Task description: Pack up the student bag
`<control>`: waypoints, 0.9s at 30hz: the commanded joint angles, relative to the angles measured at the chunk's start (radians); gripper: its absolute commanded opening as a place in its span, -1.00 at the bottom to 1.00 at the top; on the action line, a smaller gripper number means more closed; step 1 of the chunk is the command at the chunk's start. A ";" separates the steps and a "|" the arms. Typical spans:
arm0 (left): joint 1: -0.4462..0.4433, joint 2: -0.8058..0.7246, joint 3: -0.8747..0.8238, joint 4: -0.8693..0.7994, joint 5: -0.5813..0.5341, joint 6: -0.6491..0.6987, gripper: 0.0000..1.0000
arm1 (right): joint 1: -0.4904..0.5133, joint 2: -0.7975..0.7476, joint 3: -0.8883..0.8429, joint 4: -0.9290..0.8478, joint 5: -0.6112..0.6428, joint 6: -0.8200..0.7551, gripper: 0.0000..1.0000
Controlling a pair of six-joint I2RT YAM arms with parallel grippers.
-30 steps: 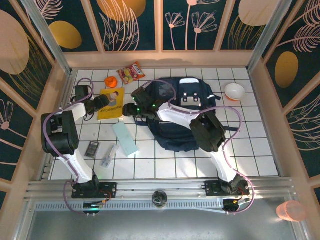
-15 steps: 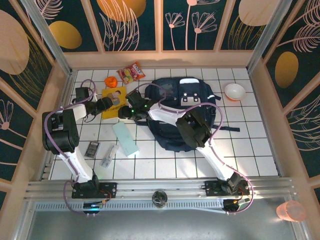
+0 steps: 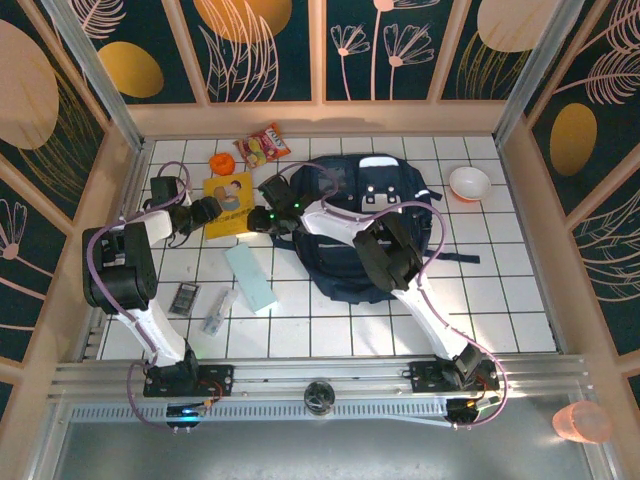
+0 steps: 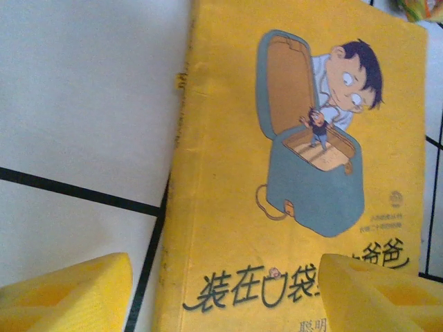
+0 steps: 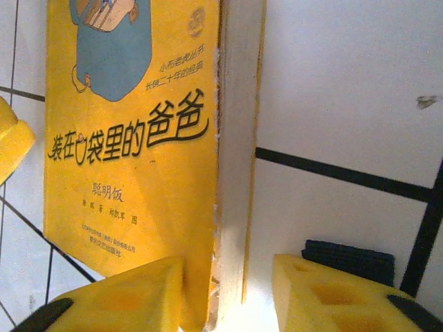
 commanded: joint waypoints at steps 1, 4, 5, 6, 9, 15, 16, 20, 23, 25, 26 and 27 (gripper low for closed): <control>0.002 0.007 -0.011 0.010 -0.010 -0.035 0.39 | -0.009 0.069 0.020 -0.040 0.003 -0.004 -0.35; 0.002 0.046 -0.015 0.029 0.039 -0.046 0.35 | -0.010 0.092 0.034 -0.041 -0.026 -0.006 -0.50; 0.002 0.051 -0.024 0.046 0.062 -0.053 0.34 | -0.010 0.097 0.040 -0.043 -0.035 -0.005 -0.53; 0.002 0.054 -0.026 0.069 0.087 -0.061 0.32 | -0.010 0.104 0.045 -0.045 -0.043 -0.005 -0.57; 0.002 0.075 -0.064 0.105 0.143 -0.075 0.30 | -0.008 0.112 0.050 -0.051 -0.058 -0.004 -0.63; 0.001 0.061 -0.117 0.211 0.309 -0.147 0.20 | -0.006 0.115 0.052 -0.049 -0.083 0.002 -0.66; 0.001 0.035 -0.135 0.238 0.335 -0.166 0.19 | -0.005 0.115 0.054 -0.051 -0.083 0.004 -0.66; 0.001 -0.056 -0.162 0.247 0.435 -0.188 0.19 | -0.005 0.120 0.075 -0.057 -0.096 0.009 -0.68; 0.002 -0.139 -0.170 0.214 0.471 -0.165 0.20 | -0.006 0.120 0.080 -0.058 -0.106 0.012 -0.69; 0.001 -0.172 -0.170 0.206 0.504 -0.166 0.20 | -0.005 0.118 0.083 -0.058 -0.111 0.014 -0.70; 0.001 -0.180 -0.170 0.208 0.520 -0.170 0.20 | -0.005 0.117 0.085 -0.058 -0.113 0.015 -0.70; 0.001 -0.187 -0.169 0.208 0.529 -0.171 0.20 | -0.005 0.117 0.087 -0.058 -0.116 0.015 -0.71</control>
